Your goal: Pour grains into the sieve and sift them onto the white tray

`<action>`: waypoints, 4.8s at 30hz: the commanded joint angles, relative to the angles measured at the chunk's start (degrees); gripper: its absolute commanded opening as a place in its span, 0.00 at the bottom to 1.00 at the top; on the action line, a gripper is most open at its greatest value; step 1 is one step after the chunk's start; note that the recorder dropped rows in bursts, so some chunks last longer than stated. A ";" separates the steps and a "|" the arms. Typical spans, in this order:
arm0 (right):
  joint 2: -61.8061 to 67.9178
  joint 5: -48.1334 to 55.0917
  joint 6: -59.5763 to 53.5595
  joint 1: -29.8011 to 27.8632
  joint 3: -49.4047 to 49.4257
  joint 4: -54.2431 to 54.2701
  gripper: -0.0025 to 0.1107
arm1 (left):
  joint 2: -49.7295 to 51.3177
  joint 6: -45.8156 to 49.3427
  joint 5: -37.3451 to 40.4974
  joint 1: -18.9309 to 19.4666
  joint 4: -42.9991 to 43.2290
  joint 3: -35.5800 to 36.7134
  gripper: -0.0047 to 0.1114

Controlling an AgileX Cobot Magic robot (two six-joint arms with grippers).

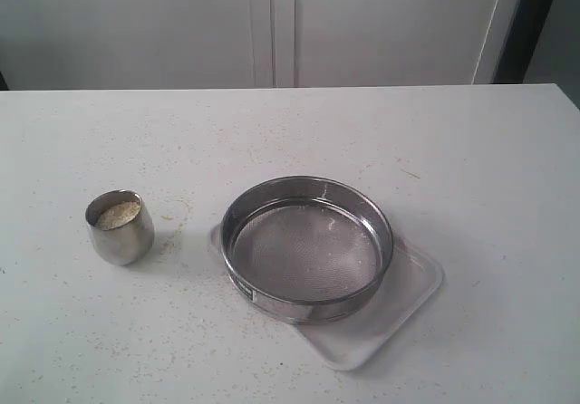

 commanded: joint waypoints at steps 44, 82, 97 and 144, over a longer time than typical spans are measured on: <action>-0.38 -0.16 0.29 0.08 0.24 -0.37 0.02 | 33.73 -28.63 -43.33 -0.31 17.69 -22.47 0.04; -0.38 -0.16 0.29 0.08 0.24 -0.37 0.02 | 66.79 -42.26 -76.00 -0.43 53.30 -22.47 0.94; -0.38 -0.16 0.29 0.08 0.24 -0.47 0.02 | 76.20 -39.68 -82.67 -0.43 51.34 -22.56 0.95; -0.38 -0.06 0.29 0.08 0.24 -0.46 0.02 | 104.56 -28.35 -83.46 -9.60 44.63 -32.69 0.95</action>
